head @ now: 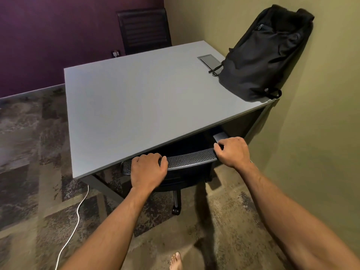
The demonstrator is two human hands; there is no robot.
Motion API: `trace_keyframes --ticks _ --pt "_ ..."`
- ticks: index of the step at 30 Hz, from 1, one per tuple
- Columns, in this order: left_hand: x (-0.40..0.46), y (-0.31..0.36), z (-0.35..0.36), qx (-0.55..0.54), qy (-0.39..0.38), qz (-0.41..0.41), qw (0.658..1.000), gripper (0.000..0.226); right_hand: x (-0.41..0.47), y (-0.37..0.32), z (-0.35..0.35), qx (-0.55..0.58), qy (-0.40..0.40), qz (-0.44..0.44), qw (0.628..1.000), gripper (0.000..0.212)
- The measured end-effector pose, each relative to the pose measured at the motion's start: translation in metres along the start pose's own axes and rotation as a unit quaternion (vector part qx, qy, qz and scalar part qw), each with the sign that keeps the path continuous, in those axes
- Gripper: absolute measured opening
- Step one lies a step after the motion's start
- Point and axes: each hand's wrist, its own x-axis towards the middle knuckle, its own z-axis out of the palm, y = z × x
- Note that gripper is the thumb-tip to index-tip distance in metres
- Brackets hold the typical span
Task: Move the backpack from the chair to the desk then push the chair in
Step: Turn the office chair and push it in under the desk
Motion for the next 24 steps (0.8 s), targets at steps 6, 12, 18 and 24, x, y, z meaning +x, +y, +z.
trace_keyframes --ticks 6,12,18,24 --pt "0.031 0.012 0.004 -0.011 -0.012 -0.014 1.0 0.049 0.043 0.018 0.011 -0.013 -0.01 -0.01 1.0 0.049" --pt "0.049 0.032 0.014 -0.007 -0.001 -0.037 0.999 0.049 0.079 0.038 0.012 -0.016 -0.016 -0.037 0.999 0.045" --pt "0.073 0.073 0.023 0.006 -0.003 -0.078 0.997 0.051 0.125 0.077 0.014 -0.011 -0.022 -0.073 0.997 0.046" --pt "0.09 0.112 0.032 0.019 -0.009 -0.109 0.994 0.05 0.153 0.113 0.016 0.006 -0.029 -0.107 0.994 0.047"
